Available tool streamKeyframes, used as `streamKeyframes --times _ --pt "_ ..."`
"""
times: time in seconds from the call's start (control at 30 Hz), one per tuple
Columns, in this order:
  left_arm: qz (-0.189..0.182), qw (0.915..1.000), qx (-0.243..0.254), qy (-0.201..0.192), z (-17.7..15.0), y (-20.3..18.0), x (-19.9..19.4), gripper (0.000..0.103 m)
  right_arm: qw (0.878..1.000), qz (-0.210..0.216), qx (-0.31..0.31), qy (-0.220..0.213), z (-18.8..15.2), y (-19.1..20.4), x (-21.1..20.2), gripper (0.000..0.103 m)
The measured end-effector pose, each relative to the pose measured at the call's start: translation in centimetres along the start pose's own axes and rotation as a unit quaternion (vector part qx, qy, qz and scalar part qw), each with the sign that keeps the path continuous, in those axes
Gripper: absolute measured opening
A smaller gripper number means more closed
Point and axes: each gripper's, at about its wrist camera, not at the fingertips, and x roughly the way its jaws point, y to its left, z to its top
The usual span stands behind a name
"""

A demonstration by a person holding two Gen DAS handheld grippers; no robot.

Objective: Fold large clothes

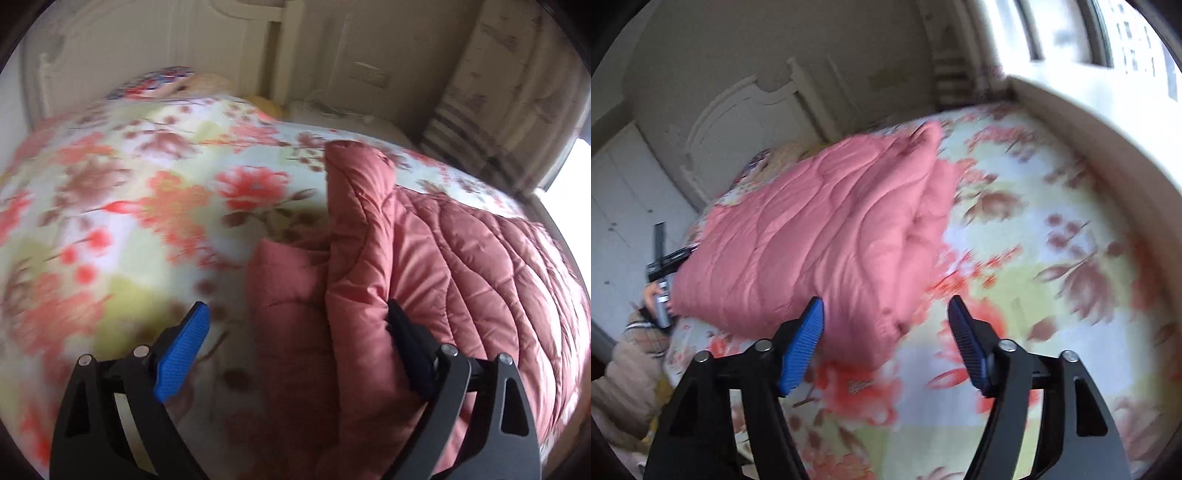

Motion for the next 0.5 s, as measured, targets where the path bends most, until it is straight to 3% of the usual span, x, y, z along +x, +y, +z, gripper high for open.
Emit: streamKeyframes --times 0.03,0.07,0.1,0.13,0.17,0.27,0.33,0.4,0.5 --pt "0.058 0.9982 -0.007 -0.009 0.0 -0.6 -1.3 0.093 0.999 -0.034 0.001 -0.025 0.9 -0.2 -1.1 0.074" --pt "0.145 0.9882 -0.01 -0.049 0.1 -1.9 -3.6 0.093 0.998 -0.05 0.005 -0.046 2.1 -0.2 -1.9 0.075" --pt "0.192 0.9766 -0.003 -0.096 0.3 -3.3 -5.6 0.093 0.997 -0.041 0.009 -0.07 3.7 0.3 -2.7 0.075" --pt "0.2 0.9715 0.008 -0.126 0.5 -4.7 -6.9 0.097 0.996 -0.024 0.009 -0.085 4.8 0.8 -3.0 0.076" --pt "0.178 0.9716 0.032 -0.153 1.0 -7.0 -8.4 0.101 0.995 -0.001 0.001 -0.1 6.1 2.3 -3.1 0.083" --pt "0.087 0.9844 0.101 -0.115 2.6 -13.0 -7.9 0.101 0.992 0.026 -0.06 -0.107 8.7 8.4 -0.3 0.087" --pt "0.089 0.9815 0.137 -0.101 3.2 -16.2 -6.1 0.101 0.989 0.01 -0.12 -0.09 10.0 13.2 3.6 0.087" --pt "0.102 0.977 0.172 -0.073 3.7 -18.8 -2.9 0.101 0.983 -0.033 -0.169 -0.065 11.3 17.1 8.0 0.086" --pt "0.121 0.9723 0.195 -0.045 3.9 -20.1 1.9 0.101 0.982 -0.042 -0.183 -0.004 12.7 19.2 14.1 0.081"
